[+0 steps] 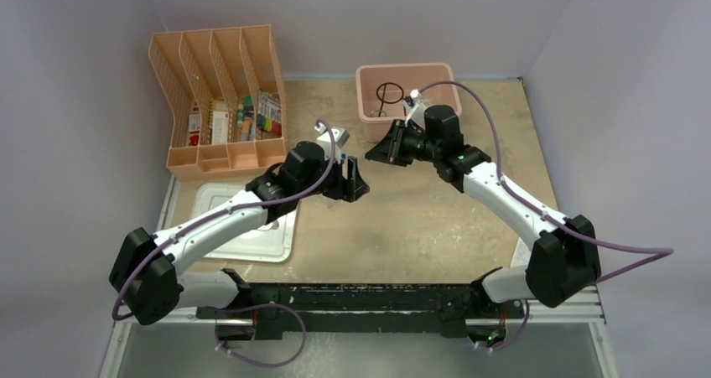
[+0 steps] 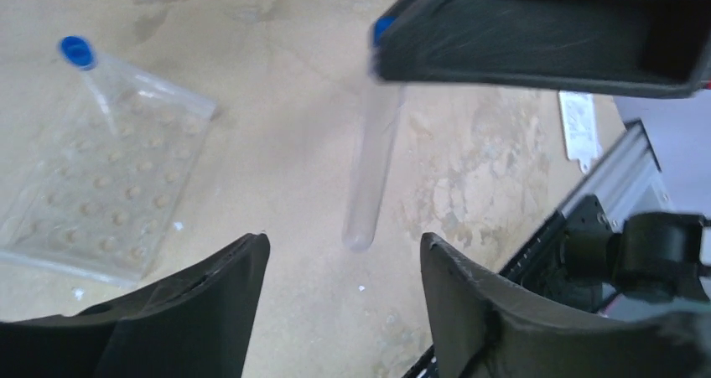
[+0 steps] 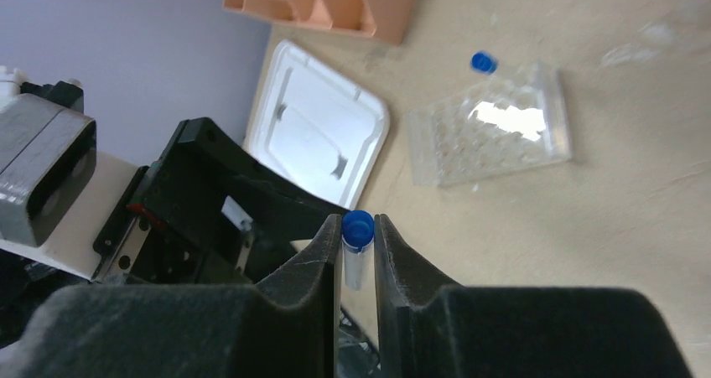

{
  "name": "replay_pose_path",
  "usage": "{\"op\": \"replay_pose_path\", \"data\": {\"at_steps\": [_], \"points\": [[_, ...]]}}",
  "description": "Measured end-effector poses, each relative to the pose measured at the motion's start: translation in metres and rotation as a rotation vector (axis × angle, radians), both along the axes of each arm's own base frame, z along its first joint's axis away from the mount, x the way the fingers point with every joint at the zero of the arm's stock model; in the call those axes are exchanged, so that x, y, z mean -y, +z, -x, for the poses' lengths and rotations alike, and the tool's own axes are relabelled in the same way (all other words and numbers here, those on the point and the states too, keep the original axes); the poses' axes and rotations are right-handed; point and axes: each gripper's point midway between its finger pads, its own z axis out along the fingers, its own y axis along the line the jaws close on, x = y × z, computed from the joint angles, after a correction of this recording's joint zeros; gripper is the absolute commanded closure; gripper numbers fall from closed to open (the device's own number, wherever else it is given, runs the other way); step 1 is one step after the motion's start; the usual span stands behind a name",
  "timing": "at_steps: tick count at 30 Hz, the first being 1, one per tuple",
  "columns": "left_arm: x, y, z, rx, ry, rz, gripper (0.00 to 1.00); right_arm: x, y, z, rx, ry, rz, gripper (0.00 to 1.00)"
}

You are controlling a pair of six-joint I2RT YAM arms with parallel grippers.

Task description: Organize the chemistry lab equipment

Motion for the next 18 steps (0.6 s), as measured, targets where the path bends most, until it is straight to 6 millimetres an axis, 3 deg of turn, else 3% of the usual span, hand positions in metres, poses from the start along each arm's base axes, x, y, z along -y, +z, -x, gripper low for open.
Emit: {"op": "replay_pose_path", "data": {"at_steps": [5, 13, 18], "points": [[-0.030, -0.008, -0.017, -0.013, 0.168, -0.073, 0.26, 0.018, 0.009, -0.022, 0.160, -0.100, 0.084, 0.82], [-0.115, -0.025, -0.056, -0.126, 0.518, -0.122, 0.35, 0.037, -0.004, -0.063, 0.360, -0.213, 0.264, 0.82], [-0.132, -0.027, -0.063, -0.166, 0.594, -0.107, 0.40, 0.021, -0.016, -0.073, 0.497, -0.195, 0.368, 0.82]]}}
